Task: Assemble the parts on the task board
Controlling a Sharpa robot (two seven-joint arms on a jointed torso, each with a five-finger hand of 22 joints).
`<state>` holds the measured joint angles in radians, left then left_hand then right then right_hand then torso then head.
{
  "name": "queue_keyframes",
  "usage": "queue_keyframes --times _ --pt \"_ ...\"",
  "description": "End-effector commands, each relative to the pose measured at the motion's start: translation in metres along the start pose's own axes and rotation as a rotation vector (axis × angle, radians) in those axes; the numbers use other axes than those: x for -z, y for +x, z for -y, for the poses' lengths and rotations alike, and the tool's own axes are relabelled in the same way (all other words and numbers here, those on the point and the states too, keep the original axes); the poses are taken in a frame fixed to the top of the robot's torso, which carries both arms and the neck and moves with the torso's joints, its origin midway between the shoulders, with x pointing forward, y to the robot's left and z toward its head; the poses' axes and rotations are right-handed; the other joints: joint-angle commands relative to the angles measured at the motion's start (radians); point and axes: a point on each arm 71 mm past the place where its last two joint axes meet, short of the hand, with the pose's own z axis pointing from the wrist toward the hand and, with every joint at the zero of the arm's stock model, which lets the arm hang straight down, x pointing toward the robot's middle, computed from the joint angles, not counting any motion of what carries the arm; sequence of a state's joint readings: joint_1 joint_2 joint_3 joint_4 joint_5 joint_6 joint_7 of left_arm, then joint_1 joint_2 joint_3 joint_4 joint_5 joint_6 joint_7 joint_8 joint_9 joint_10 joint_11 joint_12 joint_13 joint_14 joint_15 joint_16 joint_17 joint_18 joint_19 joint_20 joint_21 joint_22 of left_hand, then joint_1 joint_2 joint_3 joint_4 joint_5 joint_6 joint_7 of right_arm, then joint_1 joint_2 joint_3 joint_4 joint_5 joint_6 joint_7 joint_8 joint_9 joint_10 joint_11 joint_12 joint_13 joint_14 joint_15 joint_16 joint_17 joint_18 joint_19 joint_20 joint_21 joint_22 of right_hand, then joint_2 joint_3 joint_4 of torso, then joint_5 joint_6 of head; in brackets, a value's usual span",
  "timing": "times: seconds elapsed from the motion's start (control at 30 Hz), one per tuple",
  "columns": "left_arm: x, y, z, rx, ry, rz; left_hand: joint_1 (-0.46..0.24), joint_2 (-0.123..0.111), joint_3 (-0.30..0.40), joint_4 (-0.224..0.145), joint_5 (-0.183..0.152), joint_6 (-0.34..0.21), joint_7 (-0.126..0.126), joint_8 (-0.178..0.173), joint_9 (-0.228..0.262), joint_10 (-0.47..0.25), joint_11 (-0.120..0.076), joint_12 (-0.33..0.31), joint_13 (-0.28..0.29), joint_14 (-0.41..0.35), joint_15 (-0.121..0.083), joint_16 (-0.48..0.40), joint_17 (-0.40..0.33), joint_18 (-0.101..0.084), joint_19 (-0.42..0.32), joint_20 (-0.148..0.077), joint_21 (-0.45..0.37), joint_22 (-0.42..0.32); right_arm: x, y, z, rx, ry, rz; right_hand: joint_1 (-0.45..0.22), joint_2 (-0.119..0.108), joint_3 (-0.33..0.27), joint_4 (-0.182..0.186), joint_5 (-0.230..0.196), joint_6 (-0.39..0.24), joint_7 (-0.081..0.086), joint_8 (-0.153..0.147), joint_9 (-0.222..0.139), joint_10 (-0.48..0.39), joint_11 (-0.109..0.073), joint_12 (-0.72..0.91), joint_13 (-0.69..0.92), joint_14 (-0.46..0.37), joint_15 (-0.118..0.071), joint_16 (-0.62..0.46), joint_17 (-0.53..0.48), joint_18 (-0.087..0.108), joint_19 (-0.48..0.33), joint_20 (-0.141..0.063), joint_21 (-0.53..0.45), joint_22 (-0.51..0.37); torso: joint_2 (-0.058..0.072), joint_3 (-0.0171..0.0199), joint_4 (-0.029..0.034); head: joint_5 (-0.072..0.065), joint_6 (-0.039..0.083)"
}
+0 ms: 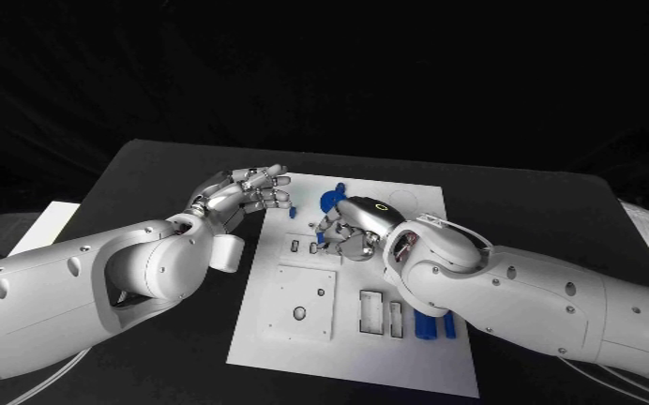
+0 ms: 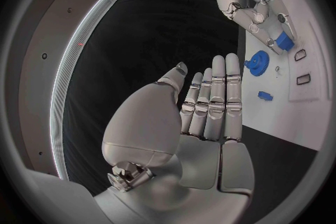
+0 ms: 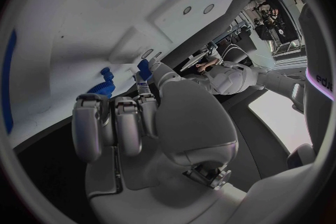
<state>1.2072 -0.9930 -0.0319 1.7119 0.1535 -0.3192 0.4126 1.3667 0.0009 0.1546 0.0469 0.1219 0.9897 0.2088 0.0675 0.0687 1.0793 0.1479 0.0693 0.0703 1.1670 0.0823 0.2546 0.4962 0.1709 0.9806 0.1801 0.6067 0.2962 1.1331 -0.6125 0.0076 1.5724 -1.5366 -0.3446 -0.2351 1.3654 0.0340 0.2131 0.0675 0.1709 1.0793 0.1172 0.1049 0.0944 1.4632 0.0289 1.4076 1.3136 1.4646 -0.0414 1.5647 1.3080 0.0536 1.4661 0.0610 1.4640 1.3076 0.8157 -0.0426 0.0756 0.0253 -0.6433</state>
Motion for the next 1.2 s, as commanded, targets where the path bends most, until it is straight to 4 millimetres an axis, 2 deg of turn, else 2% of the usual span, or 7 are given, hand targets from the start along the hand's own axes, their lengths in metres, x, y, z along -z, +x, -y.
queue_keyframes --times 0.03,0.17,0.43,0.63,0.9,1.07,1.2 --pt "-0.0002 0.0038 0.001 0.013 0.014 -0.026 -0.004 -0.003 0.007 -0.002 -0.003 -0.008 0.002 -0.003 -0.002 -0.008 0.002 -0.005 -0.001 -0.009 0.0 -0.007 -0.001 0.01 -0.008 0.002 -0.007 -0.002 -0.0002 0.0045 0.0 0.056 0.014 -0.024 -0.007 -0.006 0.007 0.0 0.004 0.003 -0.002 0.006 0.001 0.009 0.002 -0.003 0.133 0.105 0.0 0.002 0.256 -0.007 0.017 0.0 0.0 0.031 0.001 0.0011 0.0014 0.001 -0.004" --pt "-0.0003 0.0035 0.0009 0.013 0.013 -0.025 -0.004 -0.003 0.007 -0.002 -0.003 -0.008 0.002 -0.003 -0.002 -0.008 0.002 -0.005 -0.001 -0.009 0.0 -0.007 -0.001 0.01 -0.008 0.002 -0.007 -0.002 0.0004 0.0065 -0.0005 0.06 0.014 -0.033 -0.008 -0.007 0.007 0.0 0.004 0.003 -0.002 0.006 0.001 0.009 0.002 -0.003 0.133 0.105 0.0 0.002 0.256 -0.007 0.017 0.0 0.0 0.031 0.001 0.0008 0.0016 -0.001 -0.004" --pt "-0.0001 0.0043 0.0009 0.012 0.013 -0.028 -0.005 -0.004 0.009 -0.003 -0.003 -0.008 0.003 -0.004 -0.002 -0.01 0.003 -0.006 -0.001 -0.009 0.0 -0.008 -0.001 0.01 -0.009 0.003 -0.007 -0.002 0.0033 0.0102 -0.0002 0.064 0.022 -0.057 -0.013 -0.011 0.008 0.0 0.004 0.005 -0.002 0.007 0.002 0.009 0.002 -0.003 0.133 0.105 0.0 0.002 0.256 -0.006 0.017 0.0 0.0 0.031 0.002 0.0016 -0.0022 -0.002 -0.005" --pt "-0.0001 0.0056 0.0007 0.013 0.013 -0.031 -0.005 -0.004 0.009 -0.003 -0.003 -0.009 0.004 -0.004 -0.002 -0.01 0.004 -0.006 -0.001 -0.009 0.001 -0.009 -0.001 0.01 -0.009 0.003 -0.007 -0.002 0.004 0.0114 0.0011 0.074 0.031 -0.07 -0.015 -0.014 0.008 0.0 0.003 0.005 -0.002 0.007 0.002 0.009 0.002 -0.003 0.133 0.105 0.0 0.002 0.256 -0.007 0.017 0.001 0.0 0.031 0.002 0.0018 -0.0002 -0.006 -0.007" --pt "-0.0004 0.0036 0.0008 0.011 0.013 -0.027 -0.005 -0.004 0.009 -0.003 -0.003 -0.009 0.004 -0.004 -0.002 -0.01 0.004 -0.006 -0.001 -0.009 0.001 -0.009 -0.001 0.01 -0.009 0.003 -0.007 -0.002 0.0053 0.0132 0.0038 0.1 0.053 -0.101 -0.047 -0.045 -0.002 0.008 -0.028 -0.012 0.006 -0.004 -0.002 -0.008 0.009 -0.03 0.115 0.103 0.006 -0.001 0.251 -0.005 0.013 0.004 -0.005 0.022 0.002 0.0014 0.0002 -0.007 -0.011" --pt "-0.001 0.0003 0.0011 0.007 0.015 -0.018 -0.005 -0.004 0.009 -0.003 -0.003 -0.009 0.004 -0.004 -0.002 -0.01 0.004 -0.006 -0.001 -0.009 0.001 -0.009 -0.001 0.01 -0.009 0.003 -0.007 -0.002 0.0052 0.0132 0.0034 0.103 0.058 -0.101 -0.064 -0.062 -0.009 0.014 -0.032 -0.024 0.012 -0.012 -0.005 -0.017 0.014 -0.042 0.106 0.103 0.01 -0.001 0.25 -0.004 0.012 0.008 -0.007 0.019 0.001 0.0017 0.0 -0.006 -0.011" --pt "-0.0012 -0.0009 0.0013 0.006 0.015 -0.015 -0.006 -0.004 0.011 -0.003 -0.003 -0.01 0.005 -0.004 -0.002 -0.011 0.004 -0.006 -0.002 -0.008 0.001 -0.01 -0.001 0.01 -0.01 0.004 -0.007 -0.003 0.0051 0.0128 0.0031 0.103 0.06 -0.095 -0.087 -0.074 -0.02 0.03 -0.065 -0.036 0.016 -0.019 -0.008 -0.023 0.019 -0.052 0.099 0.104 0.014 -0.001 0.251 -0.004 0.011 0.012 -0.008 0.018 0.001 0.0013 0.0003 -0.008 -0.011"
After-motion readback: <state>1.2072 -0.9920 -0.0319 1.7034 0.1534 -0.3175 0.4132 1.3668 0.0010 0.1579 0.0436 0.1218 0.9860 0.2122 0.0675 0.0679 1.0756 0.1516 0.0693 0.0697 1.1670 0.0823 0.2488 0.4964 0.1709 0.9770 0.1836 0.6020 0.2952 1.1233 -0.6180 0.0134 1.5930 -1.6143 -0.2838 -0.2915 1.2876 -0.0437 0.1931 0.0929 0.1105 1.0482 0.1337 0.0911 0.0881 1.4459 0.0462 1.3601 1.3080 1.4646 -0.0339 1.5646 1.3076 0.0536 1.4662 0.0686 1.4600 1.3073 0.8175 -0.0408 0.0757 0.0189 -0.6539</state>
